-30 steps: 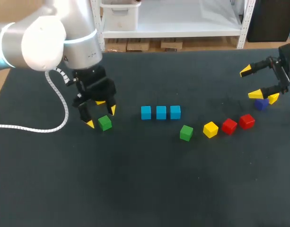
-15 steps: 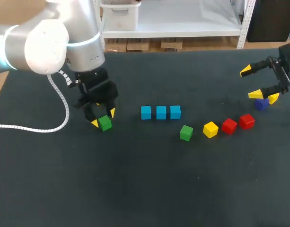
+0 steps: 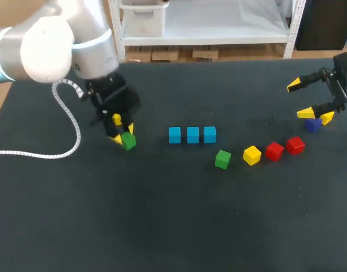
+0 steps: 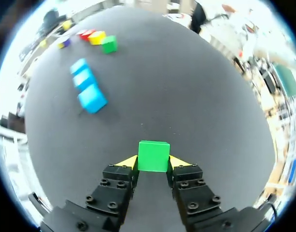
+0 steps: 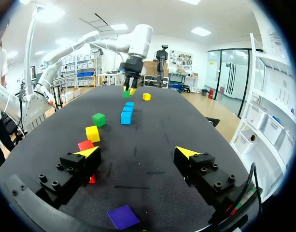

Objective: Place the blue cubes, place green cubes on the blue cubes, place the yellow cubes on the green cubes, then place the red cubes on the yellow cubes, and place purple cube on the red cubes.

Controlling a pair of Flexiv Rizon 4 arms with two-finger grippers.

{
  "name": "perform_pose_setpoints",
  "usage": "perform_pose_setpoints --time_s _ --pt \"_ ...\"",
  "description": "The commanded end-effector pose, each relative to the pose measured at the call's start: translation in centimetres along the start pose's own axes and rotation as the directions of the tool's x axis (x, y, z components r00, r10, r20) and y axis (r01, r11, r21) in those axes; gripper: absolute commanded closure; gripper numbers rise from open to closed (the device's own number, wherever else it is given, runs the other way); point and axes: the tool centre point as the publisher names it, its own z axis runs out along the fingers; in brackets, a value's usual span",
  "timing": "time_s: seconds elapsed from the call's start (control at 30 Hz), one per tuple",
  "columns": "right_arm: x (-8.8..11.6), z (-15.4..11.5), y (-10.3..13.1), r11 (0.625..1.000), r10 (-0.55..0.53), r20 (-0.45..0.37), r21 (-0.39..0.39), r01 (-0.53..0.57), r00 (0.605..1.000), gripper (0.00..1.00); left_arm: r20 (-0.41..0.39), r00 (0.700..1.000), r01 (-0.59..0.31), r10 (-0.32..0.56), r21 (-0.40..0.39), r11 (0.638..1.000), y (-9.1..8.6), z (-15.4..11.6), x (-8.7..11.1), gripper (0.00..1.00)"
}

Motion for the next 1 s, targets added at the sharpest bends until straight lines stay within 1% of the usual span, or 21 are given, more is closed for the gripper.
perform_pose_setpoints --time_s 0.03,0.07,0.1,0.13,0.2,0.23,0.3,0.37,0.43,0.47,0.53,0.57,0.6,0.77,0.83,1.0 --pt "0.0 0.0 0.1 1.0 -0.001 -0.001 0.002 0.001 1.0 0.0 0.123 0.944 0.319 -0.307 -0.089 0.944 0.0 -2.4 0.4 1.0" --pt "0.0 0.0 0.1 1.0 -0.001 -0.001 0.002 0.001 1.0 0.0 0.15 0.93 0.353 -0.335 -0.11 0.929 0.1 -3.0 0.3 1.0" --pt "0.0 0.0 0.1 1.0 -0.001 -0.001 0.002 0.001 1.0 0.0 0.153 0.912 0.4 -0.381 -0.124 0.908 0.2 -3.4 0.0 1.0" --pt "0.0 0.0 0.1 1.0 -0.001 -0.001 0.002 0.001 1.0 0.0 0.146 0.885 0.46 -0.442 -0.128 0.879 0.5 -3.7 -0.1 1.0" --pt "0.0 0.0 0.1 1.0 -0.001 -0.001 0.002 0.001 1.0 0.0 0.152 0.861 0.506 -0.486 -0.149 0.85 1.0 -4.1 -0.7 1.0" --pt "0.0 0.0 0.1 1.0 -0.001 -0.001 0.002 0.001 1.0 0.0 0.145 0.84 0.541 -0.523 -0.14 0.829 1.3 -4.1 -0.9 1.0" --pt "0.0 0.0 0.1 1.0 -0.001 -0.001 0.002 0.001 1.0 0.0 0.148 0.825 0.564 -0.545 -0.157 0.811 1.9 -4.3 -1.6 1.0" --pt "0.0 0.0 0.1 1.0 -0.001 -0.001 0.002 0.001 1.0 0.0 0.144 0.796 0.605 -0.588 -0.155 0.781 2.6 -4.4 -2.0 1.0" --pt "0.0 0.0 0.1 1.0 -0.001 -0.001 0.002 0.001 1.0 0.0 0.108 0.766 0.642 -0.634 -0.172 0.747 3.3 -4.5 -2.5 1.0" --pt "0.0 0.0 0.1 1.0 -0.001 -0.001 0.002 0.001 1.0 0.0 0.103 0.754 0.656 -0.649 -0.171 0.735 3.7 -4.4 -2.6 1.0" --pt "0.0 0.0 0.1 1.0 -0.001 -0.001 0.002 0.001 1.0 0.0 0.072 0.732 0.676 -0.678 -0.197 0.71 4.4 -4.4 -3.1 1.0" --pt "0.0 0.0 0.1 1.0 -0.001 -0.001 0.002 0.001 1.0 0.0 0.073 0.722 0.687 -0.688 -0.193 0.7 4.7 -4.3 -3.3 1.0" --pt "0.0 0.0 0.1 1.0 -0.001 -0.001 0.002 0.001 1.0 0.0 0.078 0.702 0.707 -0.707 -0.189 0.681 5.0 -4.3 -3.5 1.0" --pt "0.0 0.0 0.1 1.0 -0.001 -0.001 0.002 0.001 1.0 0.0 0.041 0.664 0.739 -0.747 -0.191 0.646 6.5 -3.9 -4.8 1.0" --pt "0.0 0.0 0.1 1.0 -0.001 -0.001 0.002 0.001 1.0 0.0 0.028 0.663 0.737 -0.748 -0.193 0.647 6.9 -3.7 -5.3 1.0" --pt "0.0 0.0 0.1 1.0 -0.001 -0.001 0.002 0.001 1.0 0.0 0.024 0.663 0.737 -0.748 -0.193 0.647 7.6 -3.2 -6.5 1.0"
